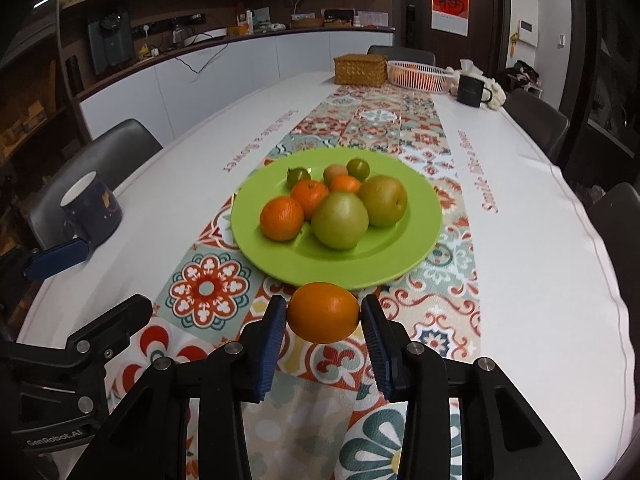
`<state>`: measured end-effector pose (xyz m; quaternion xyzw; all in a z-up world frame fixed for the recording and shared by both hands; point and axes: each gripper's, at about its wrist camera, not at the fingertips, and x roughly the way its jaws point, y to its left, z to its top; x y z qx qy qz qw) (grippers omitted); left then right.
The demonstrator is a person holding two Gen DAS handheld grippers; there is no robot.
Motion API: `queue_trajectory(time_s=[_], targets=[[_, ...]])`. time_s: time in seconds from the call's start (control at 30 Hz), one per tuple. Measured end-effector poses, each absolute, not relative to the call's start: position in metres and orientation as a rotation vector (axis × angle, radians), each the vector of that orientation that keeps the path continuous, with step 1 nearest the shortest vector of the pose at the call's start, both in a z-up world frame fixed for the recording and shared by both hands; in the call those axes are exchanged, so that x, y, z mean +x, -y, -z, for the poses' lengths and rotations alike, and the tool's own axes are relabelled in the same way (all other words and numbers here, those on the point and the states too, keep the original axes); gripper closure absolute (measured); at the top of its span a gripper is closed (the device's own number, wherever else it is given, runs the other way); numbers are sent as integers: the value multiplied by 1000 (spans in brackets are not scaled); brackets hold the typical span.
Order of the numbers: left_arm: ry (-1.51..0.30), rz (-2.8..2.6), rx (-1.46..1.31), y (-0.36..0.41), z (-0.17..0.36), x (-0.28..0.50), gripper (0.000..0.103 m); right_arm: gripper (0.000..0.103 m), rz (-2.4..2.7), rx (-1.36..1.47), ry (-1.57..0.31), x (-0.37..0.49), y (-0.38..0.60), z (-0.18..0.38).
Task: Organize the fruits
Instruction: 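Lower the mandarin onto the plate and open the right gripper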
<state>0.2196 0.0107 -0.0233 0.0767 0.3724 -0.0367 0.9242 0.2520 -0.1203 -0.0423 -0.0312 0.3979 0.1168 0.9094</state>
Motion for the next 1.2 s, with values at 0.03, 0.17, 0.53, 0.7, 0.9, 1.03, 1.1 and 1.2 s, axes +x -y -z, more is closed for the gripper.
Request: queue_trajectory(time_s=[0.03, 0.17, 0.53, 0.7, 0.9, 1.03, 1.1, 1.2], targets=[[-759, 73, 160, -10, 21, 222, 17, 63, -242, -64, -815, 252, 121, 39], [-742, 67, 161, -13, 13, 231, 17, 63, -241, -62, -783, 258, 121, 25], [-726, 36, 105, -27, 0, 280, 17, 63, -231, -55, -734, 296, 115, 6], [-724, 40, 102, -27, 2, 299, 17, 63, -232, -52, -734, 317, 111, 9], [-735, 36, 104, -27, 10, 315, 17, 63, -229, -53, -744, 340, 111, 17], [-739, 32, 101, -28, 14, 319, 17, 63, -234, -63, -746, 352, 110, 21], [-738, 27, 101, -29, 15, 320, 17, 63, -235, -64, -745, 358, 109, 22], [-726, 17, 89, -32, 15, 320, 17, 62, -237, -48, -740, 363, 110, 25]])
